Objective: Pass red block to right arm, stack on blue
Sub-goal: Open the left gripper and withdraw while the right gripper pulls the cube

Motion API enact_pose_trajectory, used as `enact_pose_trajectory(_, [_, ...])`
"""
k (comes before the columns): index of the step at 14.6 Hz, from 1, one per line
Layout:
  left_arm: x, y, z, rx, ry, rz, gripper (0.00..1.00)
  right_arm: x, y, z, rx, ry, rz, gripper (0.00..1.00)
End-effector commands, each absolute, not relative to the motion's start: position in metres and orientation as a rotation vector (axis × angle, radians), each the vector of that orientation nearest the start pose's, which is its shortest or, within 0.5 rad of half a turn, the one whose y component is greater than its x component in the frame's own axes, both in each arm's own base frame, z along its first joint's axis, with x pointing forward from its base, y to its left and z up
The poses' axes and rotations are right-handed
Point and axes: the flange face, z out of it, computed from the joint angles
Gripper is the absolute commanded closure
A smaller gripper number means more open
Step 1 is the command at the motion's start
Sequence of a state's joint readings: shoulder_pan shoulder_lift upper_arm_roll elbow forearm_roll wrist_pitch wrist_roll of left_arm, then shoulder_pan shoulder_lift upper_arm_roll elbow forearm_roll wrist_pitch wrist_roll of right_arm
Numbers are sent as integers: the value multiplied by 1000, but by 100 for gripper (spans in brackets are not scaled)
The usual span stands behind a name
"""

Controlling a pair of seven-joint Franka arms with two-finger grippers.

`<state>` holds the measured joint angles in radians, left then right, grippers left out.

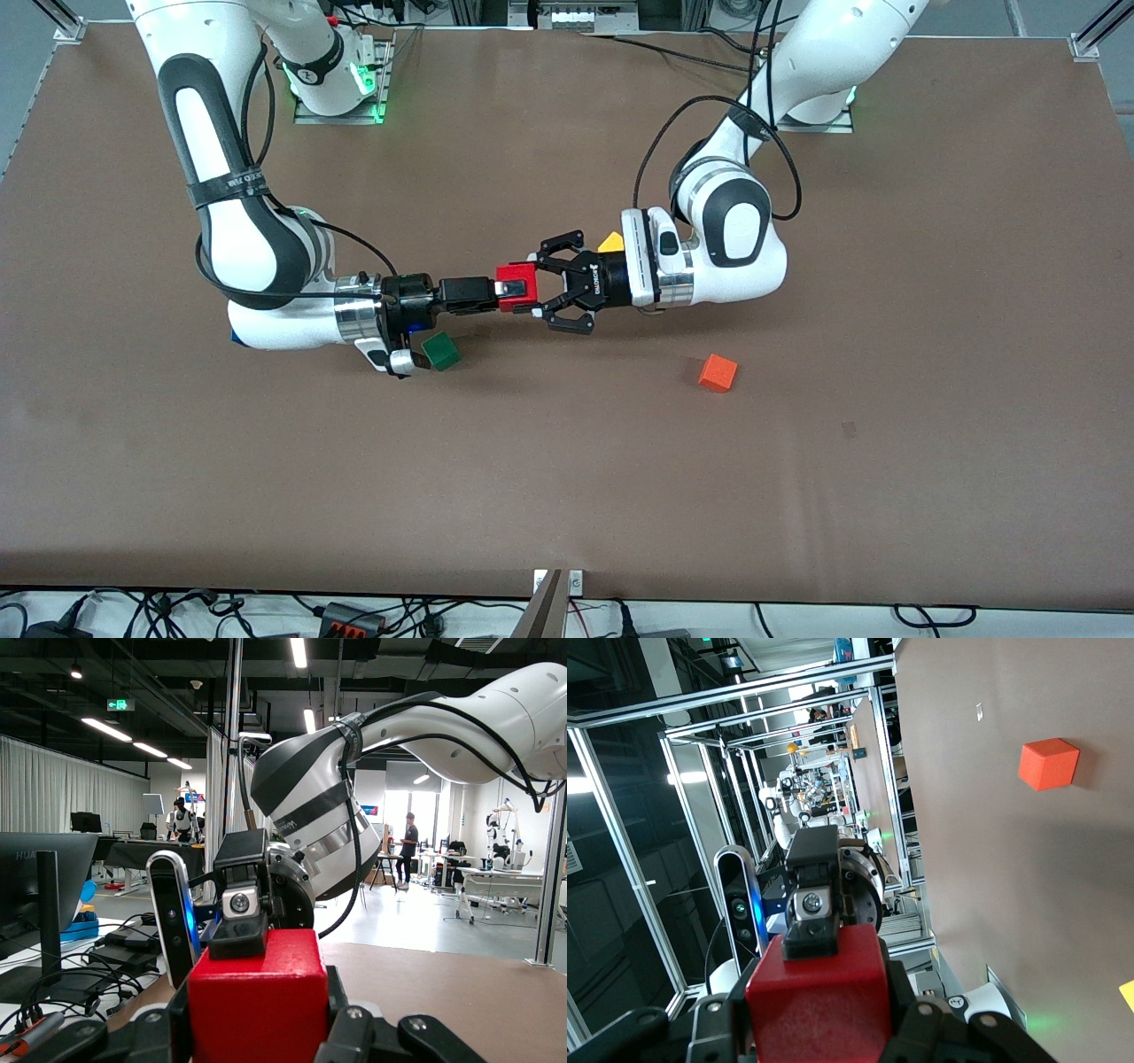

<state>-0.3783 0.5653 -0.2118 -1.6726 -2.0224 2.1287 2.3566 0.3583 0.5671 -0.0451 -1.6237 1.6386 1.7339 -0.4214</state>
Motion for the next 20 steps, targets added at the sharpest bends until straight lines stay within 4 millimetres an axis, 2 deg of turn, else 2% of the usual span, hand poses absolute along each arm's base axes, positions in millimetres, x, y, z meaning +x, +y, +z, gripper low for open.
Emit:
enact_pose_trajectory(1, [578,-414,314,1302,-1074,1349,99,620,304,355,-1614,29,281,100])
enact_pose_trajectory(3, [582,-411,318,1301,-1070,1359,99,620,305,355,-1615,27,280,100])
enact_pose_trajectory(4, [583,-409,319,1302,-1066,1358,85,620,305,356,-1615,26,279,100])
enact_pose_trajectory(5, [584,-408,319,1297,-1082,1365,1,620,305,356,-1614,25,280,100])
enact_pose_trajectory(7, [586,-401,318,1298,-1097,1393,0,621,304,354,-1615,27,280,100])
enact_pose_trajectory(9, [600,-382,324,1297,-1111,1442,0,621,305,356,-1615,25,278,100])
enact_pose_trajectory(12, [601,-380,329,1253,-1082,1426,0,622,303,356,-1616,24,274,100])
enact_pose_trajectory(14, [606,-368,329,1227,-1075,1393,0,624,297,353,-1626,13,261,100])
enact_pose_trajectory(17, [630,-312,340,1201,-1212,1226,0,627,283,353,-1639,-2,262,100])
enact_pose_trajectory(19, [647,-268,363,1192,-1329,1120,0,633,254,351,-1686,-37,259,100])
enact_pose_trajectory(20, [652,-255,373,1194,-1369,1042,0,636,234,349,-1695,-51,256,100])
